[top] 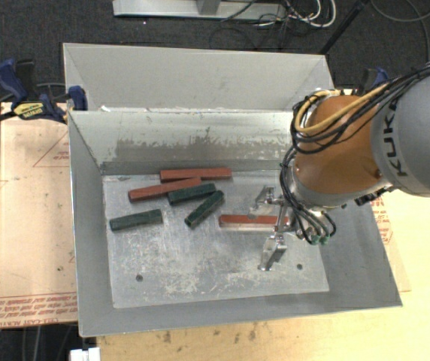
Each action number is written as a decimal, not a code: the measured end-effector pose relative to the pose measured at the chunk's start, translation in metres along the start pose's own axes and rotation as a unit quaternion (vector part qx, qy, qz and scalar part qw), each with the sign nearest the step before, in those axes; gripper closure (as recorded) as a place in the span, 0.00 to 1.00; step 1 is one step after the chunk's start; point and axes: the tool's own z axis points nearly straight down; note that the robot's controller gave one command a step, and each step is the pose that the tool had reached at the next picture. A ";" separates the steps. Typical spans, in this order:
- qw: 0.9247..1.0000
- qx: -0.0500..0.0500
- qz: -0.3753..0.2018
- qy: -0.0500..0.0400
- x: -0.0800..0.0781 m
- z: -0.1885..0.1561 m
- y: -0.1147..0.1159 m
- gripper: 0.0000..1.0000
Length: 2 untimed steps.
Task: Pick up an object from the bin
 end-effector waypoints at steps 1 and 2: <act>0.999 0.000 0.040 -0.004 -0.033 0.044 -0.028 0.00; 1.000 0.000 0.002 0.000 -0.056 0.040 -0.047 0.00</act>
Offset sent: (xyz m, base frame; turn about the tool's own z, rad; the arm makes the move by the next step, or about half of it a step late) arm 0.0625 -0.0526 -0.0284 -0.0203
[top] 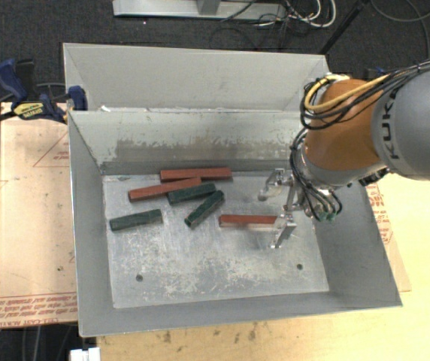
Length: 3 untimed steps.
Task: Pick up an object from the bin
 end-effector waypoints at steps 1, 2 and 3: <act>0.998 0.000 0.061 -0.002 0.002 0.003 0.013 0.00; 0.995 0.000 0.096 -0.003 -0.016 0.042 0.015 0.00; 0.995 0.001 0.097 -0.011 -0.017 0.038 0.026 1.00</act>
Offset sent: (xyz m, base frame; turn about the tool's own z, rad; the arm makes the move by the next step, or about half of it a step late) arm 0.0165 0.0140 -0.0473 0.1963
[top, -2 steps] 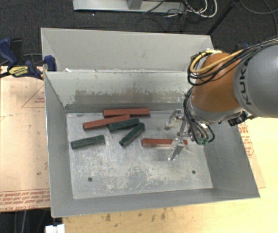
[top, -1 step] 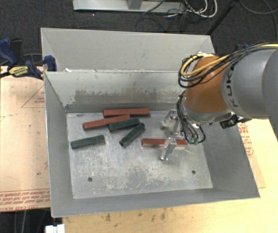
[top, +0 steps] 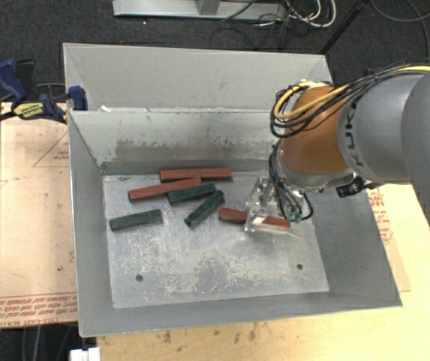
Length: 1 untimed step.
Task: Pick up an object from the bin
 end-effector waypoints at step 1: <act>1.000 0.000 0.000 0.000 0.000 0.000 0.000 1.00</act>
Offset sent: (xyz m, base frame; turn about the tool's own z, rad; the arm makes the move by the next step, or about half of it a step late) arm 0.0000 -0.0002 0.0760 0.0000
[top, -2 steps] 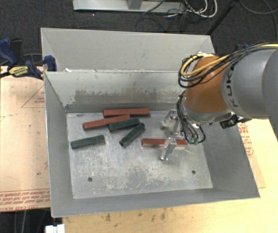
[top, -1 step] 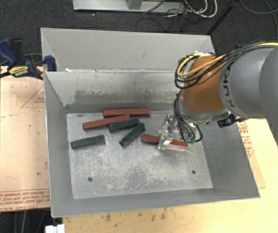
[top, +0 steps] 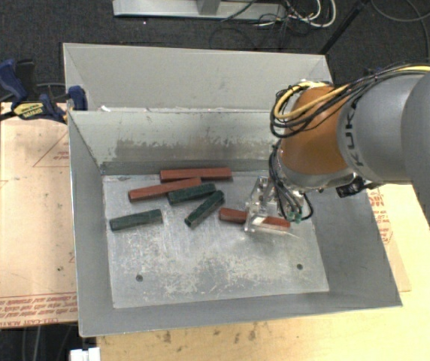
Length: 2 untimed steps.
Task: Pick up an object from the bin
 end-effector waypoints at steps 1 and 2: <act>1.000 0.000 0.000 0.001 0.001 -0.003 0.000 1.00; 1.000 0.001 0.000 0.010 0.005 -0.019 0.000 1.00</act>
Offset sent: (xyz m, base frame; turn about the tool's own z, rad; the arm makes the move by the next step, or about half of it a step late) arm 0.0000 0.0001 0.0181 0.0000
